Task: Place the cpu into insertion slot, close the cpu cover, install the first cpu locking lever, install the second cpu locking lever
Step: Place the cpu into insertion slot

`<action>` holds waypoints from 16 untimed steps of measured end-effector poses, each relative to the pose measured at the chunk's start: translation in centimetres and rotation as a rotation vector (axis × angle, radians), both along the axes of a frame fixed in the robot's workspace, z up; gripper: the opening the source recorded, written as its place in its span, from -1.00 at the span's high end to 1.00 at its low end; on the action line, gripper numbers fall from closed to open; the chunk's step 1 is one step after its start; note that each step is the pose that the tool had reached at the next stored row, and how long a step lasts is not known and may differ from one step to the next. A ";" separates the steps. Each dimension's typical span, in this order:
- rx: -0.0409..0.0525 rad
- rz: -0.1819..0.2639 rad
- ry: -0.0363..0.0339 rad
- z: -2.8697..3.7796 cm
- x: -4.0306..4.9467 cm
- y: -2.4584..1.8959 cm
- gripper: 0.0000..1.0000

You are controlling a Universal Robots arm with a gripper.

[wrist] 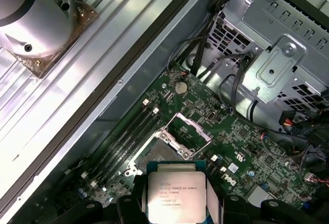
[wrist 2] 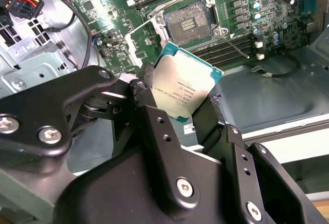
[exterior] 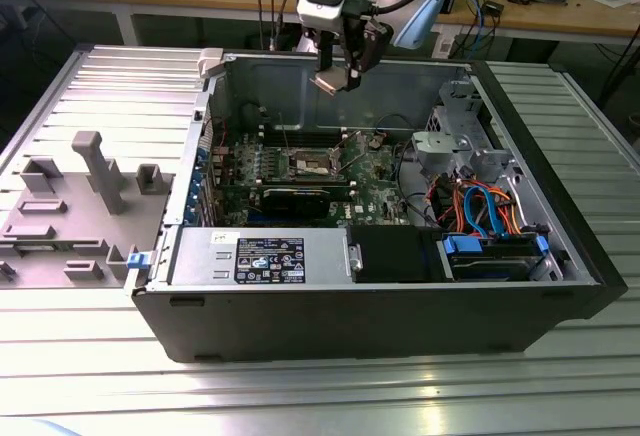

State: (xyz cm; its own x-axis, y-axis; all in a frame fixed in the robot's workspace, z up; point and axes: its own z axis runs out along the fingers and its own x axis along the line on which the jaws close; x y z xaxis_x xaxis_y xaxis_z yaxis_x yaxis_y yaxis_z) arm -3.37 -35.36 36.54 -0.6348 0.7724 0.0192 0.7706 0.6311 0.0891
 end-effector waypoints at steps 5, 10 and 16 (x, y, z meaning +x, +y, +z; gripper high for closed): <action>0.0000 -0.048 0.0001 -0.03 0.00 0.00 -0.09; 0.0000 -0.054 0.0000 -0.04 0.00 0.00 -0.09; 0.0000 -0.054 0.0001 -0.04 0.00 0.00 -0.09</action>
